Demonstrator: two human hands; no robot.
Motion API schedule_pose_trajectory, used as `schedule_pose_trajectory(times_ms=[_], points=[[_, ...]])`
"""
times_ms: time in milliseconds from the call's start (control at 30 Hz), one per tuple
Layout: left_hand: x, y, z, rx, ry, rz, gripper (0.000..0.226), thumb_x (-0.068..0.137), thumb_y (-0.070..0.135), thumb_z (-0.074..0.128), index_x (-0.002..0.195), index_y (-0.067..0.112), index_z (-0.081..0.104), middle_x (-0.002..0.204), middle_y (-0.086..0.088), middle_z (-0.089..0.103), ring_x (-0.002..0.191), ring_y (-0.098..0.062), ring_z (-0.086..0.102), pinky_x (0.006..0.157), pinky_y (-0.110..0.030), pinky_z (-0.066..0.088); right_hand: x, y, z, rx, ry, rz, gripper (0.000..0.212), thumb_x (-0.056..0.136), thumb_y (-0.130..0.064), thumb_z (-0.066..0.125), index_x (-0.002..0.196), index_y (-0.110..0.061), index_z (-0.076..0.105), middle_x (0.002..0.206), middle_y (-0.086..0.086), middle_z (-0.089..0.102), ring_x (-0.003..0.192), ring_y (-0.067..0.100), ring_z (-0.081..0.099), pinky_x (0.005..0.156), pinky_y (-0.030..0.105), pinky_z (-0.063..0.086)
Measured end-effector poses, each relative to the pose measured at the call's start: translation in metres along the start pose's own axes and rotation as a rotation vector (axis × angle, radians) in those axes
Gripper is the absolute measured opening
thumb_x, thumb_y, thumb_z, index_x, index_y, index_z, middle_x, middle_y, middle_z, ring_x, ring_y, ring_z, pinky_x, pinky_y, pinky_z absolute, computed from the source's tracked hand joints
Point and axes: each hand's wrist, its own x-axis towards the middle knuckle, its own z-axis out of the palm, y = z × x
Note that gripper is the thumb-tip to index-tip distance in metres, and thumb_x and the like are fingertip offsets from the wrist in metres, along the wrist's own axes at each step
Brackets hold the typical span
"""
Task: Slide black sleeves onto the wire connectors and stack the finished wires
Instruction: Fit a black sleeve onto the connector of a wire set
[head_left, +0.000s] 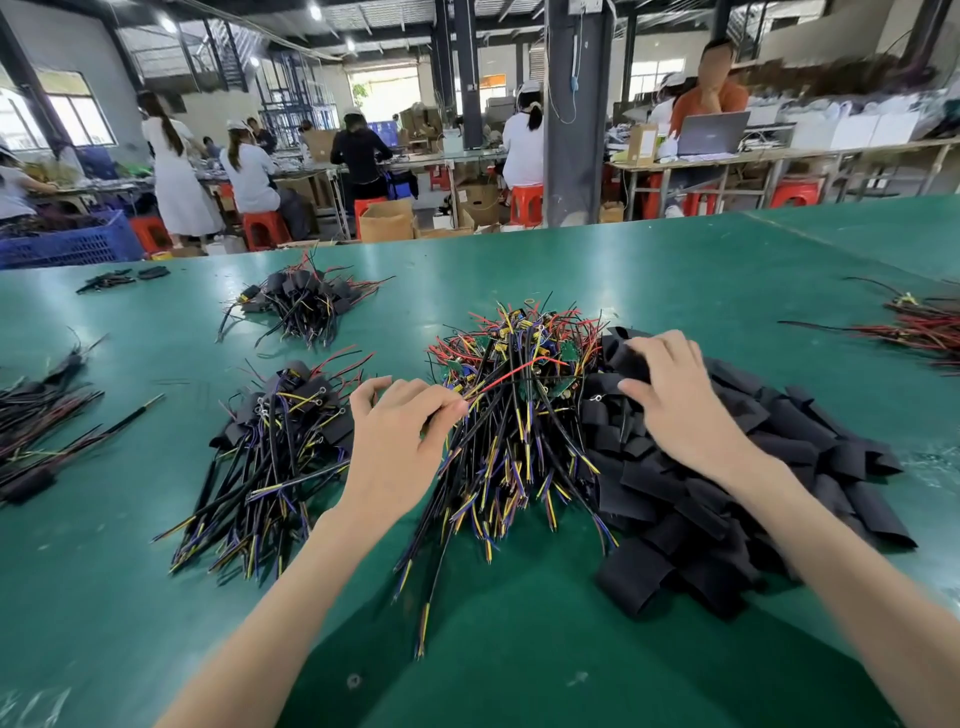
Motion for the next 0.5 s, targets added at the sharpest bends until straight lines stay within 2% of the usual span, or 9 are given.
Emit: schedule_pose_trajectory(times_ms=[200, 400, 500], points=[[-0.001, -0.001, 0.004, 0.034, 0.047, 0.033, 0.011, 0.089, 0.024, 0.060, 0.082, 0.020, 0.067, 0.078, 0.011, 0.064, 0.078, -0.010, 0.052, 0.093, -0.030, 0.024, -0.012, -0.025, 0.012, 0.064, -0.014, -0.176, 0.038, 0.082, -0.004, 0.066, 0.117, 0.003, 0.052, 0.111, 0.018, 0.049, 0.103, 0.037, 0.045, 0.091, 0.049, 0.039], [0.000, 0.001, 0.003, 0.053, 0.092, 0.037, 0.013, 0.090, 0.022, 0.060, 0.083, 0.017, 0.069, 0.080, 0.008, 0.066, 0.076, -0.018, 0.059, 0.091, -0.032, 0.026, -0.013, -0.027, 0.009, 0.063, -0.016, -0.180, 0.037, 0.082, -0.003, 0.066, 0.116, 0.003, 0.052, 0.111, 0.018, 0.050, 0.104, 0.036, 0.045, 0.093, 0.046, 0.039], [0.000, 0.001, 0.001, 0.071, 0.123, 0.037, 0.013, 0.090, 0.022, 0.059, 0.082, 0.017, 0.069, 0.080, 0.008, 0.066, 0.078, -0.014, 0.055, 0.091, -0.033, 0.026, -0.013, -0.028, 0.007, 0.057, -0.008, -0.174, 0.035, 0.083, -0.002, 0.065, 0.115, 0.003, 0.053, 0.111, 0.018, 0.050, 0.104, 0.036, 0.044, 0.094, 0.046, 0.038]])
